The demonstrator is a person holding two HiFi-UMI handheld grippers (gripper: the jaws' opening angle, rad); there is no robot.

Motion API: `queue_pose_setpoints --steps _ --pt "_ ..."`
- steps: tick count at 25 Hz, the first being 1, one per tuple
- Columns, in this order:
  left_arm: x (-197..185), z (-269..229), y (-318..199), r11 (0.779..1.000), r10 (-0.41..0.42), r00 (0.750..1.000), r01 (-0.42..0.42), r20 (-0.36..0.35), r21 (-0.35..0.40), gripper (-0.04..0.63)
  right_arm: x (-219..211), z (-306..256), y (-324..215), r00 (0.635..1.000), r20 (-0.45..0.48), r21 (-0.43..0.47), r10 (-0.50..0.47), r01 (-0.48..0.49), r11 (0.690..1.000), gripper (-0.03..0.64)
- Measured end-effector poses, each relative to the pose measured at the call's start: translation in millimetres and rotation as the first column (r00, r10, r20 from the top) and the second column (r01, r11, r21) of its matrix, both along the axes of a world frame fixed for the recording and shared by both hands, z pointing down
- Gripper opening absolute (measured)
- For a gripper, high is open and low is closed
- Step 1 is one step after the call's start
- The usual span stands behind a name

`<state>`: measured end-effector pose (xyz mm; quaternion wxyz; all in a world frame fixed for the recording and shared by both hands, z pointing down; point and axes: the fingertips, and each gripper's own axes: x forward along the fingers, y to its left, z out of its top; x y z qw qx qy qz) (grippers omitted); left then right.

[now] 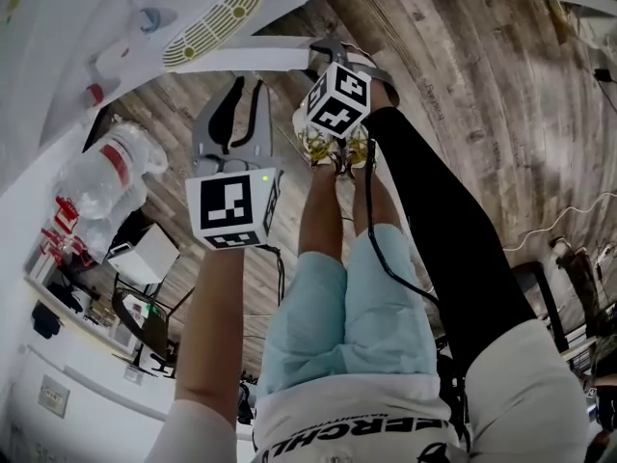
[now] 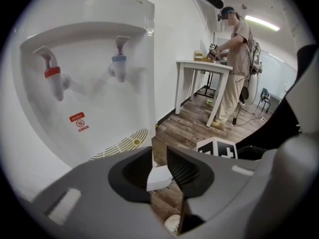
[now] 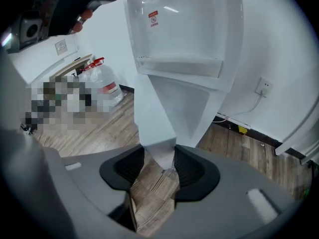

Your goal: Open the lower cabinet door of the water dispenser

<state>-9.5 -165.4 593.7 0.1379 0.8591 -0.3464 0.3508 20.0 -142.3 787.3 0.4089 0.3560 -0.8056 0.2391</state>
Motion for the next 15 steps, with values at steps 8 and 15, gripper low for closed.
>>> queue_pose_setpoints --steps 8,15 --pt "-15 6 14 1.0 -0.022 1.0 0.022 0.005 -0.01 0.095 -11 2 12 1.0 0.01 -0.01 -0.001 0.001 1.0 0.187" --pt "-29 21 29 0.999 0.031 0.999 -0.031 -0.004 0.014 0.095 -22 6 19 1.0 -0.018 0.002 -0.008 0.008 1.0 0.187"
